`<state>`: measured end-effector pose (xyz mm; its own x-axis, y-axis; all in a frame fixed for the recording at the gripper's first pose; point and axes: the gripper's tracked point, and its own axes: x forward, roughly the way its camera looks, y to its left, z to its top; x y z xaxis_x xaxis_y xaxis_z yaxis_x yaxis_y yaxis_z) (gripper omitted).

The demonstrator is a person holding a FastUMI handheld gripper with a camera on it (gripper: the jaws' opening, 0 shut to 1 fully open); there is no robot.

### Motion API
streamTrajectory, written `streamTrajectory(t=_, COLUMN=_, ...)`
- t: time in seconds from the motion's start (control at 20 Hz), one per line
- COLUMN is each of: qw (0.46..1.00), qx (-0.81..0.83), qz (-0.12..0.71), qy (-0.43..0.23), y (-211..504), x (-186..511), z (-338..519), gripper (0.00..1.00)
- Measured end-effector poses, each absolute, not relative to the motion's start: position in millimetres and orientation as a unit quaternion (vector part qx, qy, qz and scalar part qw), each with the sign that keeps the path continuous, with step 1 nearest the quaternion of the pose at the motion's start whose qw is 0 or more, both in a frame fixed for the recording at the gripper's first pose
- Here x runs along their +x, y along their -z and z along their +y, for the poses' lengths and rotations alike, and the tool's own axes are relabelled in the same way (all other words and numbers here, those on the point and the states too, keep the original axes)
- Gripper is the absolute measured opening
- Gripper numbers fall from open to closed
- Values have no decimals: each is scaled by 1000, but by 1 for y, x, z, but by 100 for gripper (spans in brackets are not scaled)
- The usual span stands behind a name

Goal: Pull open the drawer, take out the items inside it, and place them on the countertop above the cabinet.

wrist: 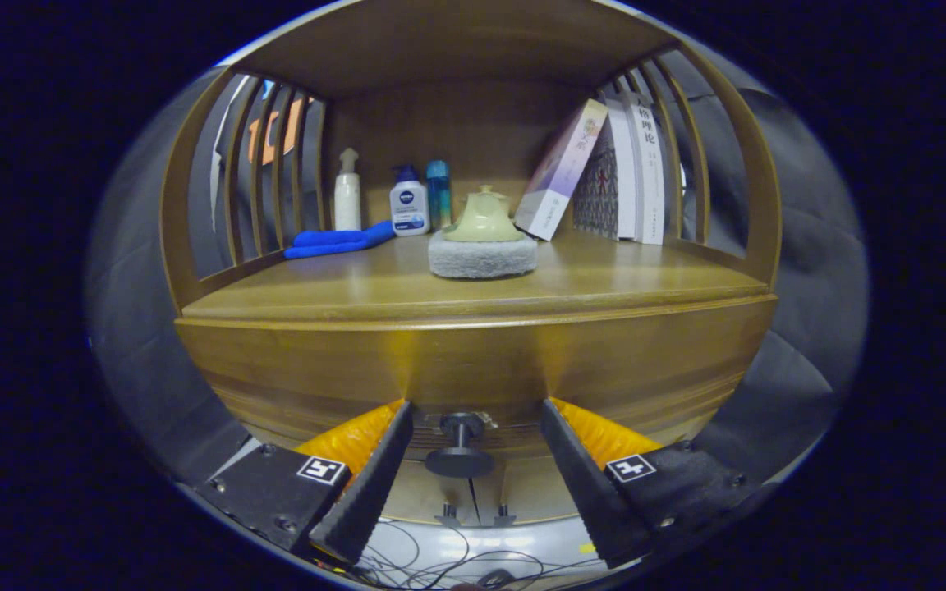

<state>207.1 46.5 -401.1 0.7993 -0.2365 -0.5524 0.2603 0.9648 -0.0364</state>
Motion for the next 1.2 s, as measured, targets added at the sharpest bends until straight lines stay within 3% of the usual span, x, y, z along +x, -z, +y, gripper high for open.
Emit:
streamTrajectory(t=0.3, qw=960, qx=27, qz=265, qy=86, y=352, x=187, z=47, gripper=100)
streamTrajectory(t=0.8, qw=986, qx=11, qz=166, qy=-3, y=169, x=103, z=54, gripper=100)
streamTrajectory(t=1.2, qw=995, qx=16, qz=95, qy=-25, y=54, x=14, z=37, gripper=100)
